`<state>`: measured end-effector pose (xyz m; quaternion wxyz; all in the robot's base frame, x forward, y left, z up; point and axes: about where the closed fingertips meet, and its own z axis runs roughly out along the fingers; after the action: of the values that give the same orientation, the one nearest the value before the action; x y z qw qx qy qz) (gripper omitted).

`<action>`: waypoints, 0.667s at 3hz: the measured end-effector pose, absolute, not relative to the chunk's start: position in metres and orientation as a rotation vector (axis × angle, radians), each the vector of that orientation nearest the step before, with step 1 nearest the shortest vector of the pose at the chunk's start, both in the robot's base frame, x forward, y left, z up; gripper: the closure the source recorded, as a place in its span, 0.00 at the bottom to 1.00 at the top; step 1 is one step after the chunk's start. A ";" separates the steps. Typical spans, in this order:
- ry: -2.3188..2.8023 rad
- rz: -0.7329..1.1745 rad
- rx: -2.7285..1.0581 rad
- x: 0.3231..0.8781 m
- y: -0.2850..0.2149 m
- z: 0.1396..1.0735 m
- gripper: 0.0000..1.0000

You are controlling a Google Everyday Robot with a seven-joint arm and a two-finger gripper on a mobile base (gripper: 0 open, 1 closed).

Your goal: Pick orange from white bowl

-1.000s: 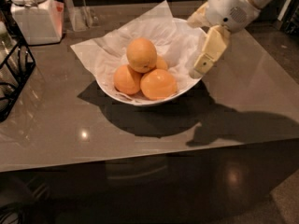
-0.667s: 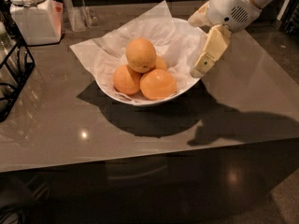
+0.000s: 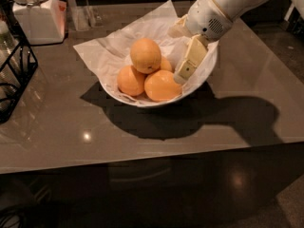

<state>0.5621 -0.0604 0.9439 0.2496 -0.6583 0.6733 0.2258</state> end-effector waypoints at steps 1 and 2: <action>1.767 0.714 -1.852 0.579 -0.025 0.927 0.00; 1.720 0.782 -1.877 0.593 0.002 0.917 0.00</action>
Offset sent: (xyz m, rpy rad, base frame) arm 0.0432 0.0867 -0.0370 0.1024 0.0975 0.1961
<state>0.5930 0.0017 0.9166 0.2371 -0.6846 0.6275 0.2852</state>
